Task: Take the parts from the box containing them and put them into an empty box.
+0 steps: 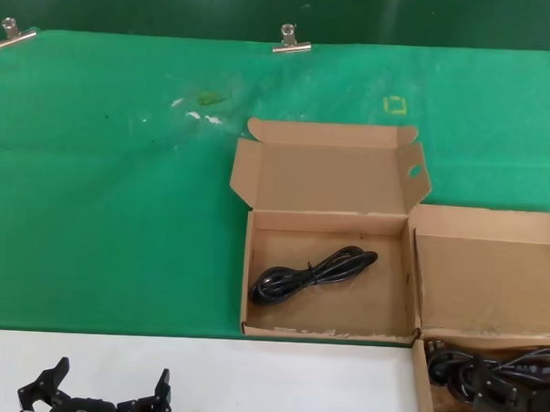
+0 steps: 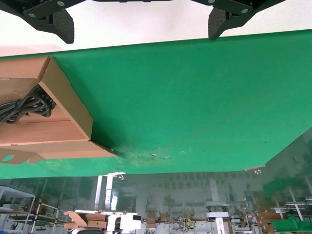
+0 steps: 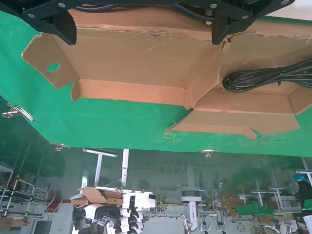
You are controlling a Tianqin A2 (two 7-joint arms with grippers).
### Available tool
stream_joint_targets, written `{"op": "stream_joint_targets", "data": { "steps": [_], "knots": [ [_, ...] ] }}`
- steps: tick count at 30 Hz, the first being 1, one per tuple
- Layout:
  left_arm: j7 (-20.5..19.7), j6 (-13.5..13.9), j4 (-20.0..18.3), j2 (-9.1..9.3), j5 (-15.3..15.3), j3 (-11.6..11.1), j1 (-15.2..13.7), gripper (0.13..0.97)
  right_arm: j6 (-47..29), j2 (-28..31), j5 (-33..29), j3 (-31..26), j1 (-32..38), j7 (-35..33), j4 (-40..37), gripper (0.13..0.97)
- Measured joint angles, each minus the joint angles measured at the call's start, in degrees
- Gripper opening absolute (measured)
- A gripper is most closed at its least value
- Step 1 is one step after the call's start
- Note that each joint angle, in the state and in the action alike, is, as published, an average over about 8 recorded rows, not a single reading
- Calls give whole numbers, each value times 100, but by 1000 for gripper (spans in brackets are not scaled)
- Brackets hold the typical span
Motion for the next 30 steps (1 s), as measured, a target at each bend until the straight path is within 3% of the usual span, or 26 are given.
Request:
{"op": "stream_joint_targets", "data": {
  "steps": [30],
  "knots": [
    [0,0,0,0,0,0,0,966,0,0,0,0,0,0,0,966]
  ]
}}
